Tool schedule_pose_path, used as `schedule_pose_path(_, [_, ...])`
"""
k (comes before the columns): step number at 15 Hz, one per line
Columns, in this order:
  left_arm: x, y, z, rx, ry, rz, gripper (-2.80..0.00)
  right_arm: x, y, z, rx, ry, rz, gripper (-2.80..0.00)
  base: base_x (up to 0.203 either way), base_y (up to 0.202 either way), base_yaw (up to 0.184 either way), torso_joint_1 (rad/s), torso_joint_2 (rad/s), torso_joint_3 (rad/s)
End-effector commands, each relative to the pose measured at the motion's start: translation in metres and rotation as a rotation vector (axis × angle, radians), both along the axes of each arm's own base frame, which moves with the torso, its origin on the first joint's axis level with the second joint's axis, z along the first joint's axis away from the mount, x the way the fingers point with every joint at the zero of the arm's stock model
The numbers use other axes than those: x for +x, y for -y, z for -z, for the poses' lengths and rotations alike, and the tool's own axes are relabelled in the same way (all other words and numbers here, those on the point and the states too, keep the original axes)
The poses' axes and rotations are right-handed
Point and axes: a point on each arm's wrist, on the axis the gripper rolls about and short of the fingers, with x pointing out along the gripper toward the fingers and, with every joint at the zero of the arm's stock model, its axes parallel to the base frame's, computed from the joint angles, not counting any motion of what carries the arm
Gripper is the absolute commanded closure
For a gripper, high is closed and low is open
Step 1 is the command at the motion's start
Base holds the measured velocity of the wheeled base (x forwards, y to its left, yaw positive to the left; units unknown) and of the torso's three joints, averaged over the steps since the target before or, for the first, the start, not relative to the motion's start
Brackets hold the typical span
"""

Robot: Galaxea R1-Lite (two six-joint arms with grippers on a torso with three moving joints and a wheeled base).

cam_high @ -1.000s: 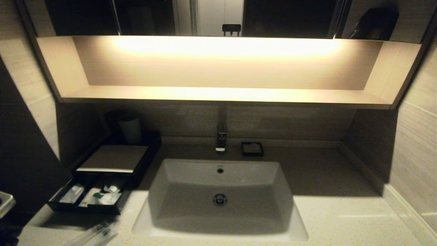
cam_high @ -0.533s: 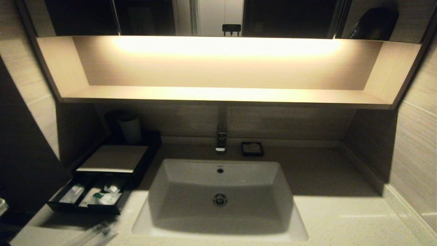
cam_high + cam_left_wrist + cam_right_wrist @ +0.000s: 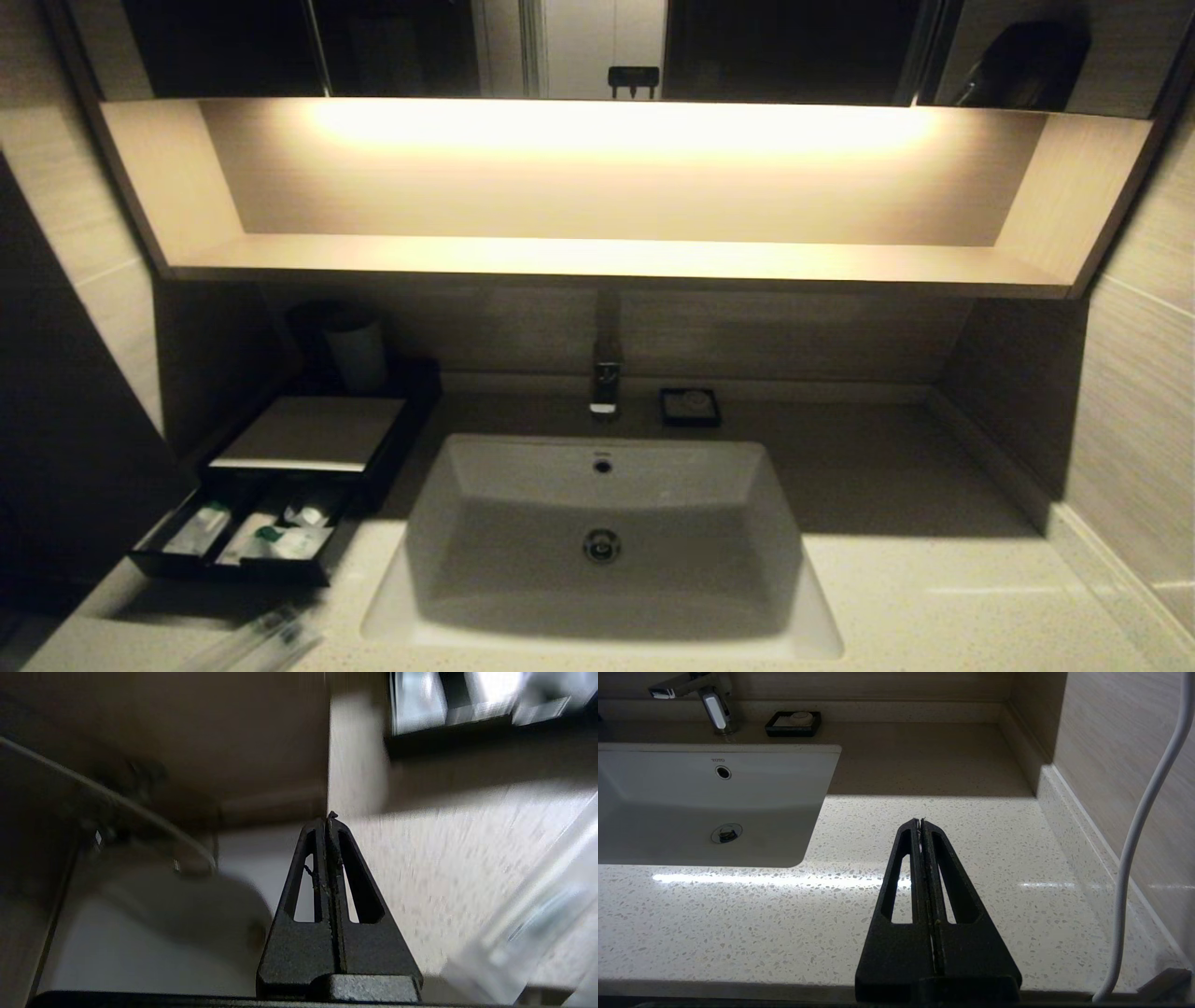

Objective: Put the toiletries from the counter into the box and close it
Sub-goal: Pick up the bathroom toiletry

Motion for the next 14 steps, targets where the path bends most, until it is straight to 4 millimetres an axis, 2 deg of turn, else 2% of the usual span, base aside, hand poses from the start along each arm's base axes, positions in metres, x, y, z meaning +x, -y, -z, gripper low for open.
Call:
schedule_pose_path(1, [-0.01,0.002,-0.016,0.03,0.076,0.0,0.0,0.0,0.0,0.0,0.0,0.0,0.0,0.0,0.0,0.0,0.0,0.0,0.0,0.0])
schedule_pose_path(8, [-0.01,0.002,-0.017,0.007,0.1,0.012,0.0,0.0,0.0,0.0,0.0,0.0,0.0,0.0,0.0,0.0,0.0,0.0,0.0,0.0])
schedule_pose_path(14, [-0.016,0.018,-0.024,-0.03,0.09,0.008,0.0,0.0,0.0,0.0,0.0,0.0,0.0,0.0,0.0,0.0,0.0,0.0,0.0,0.0])
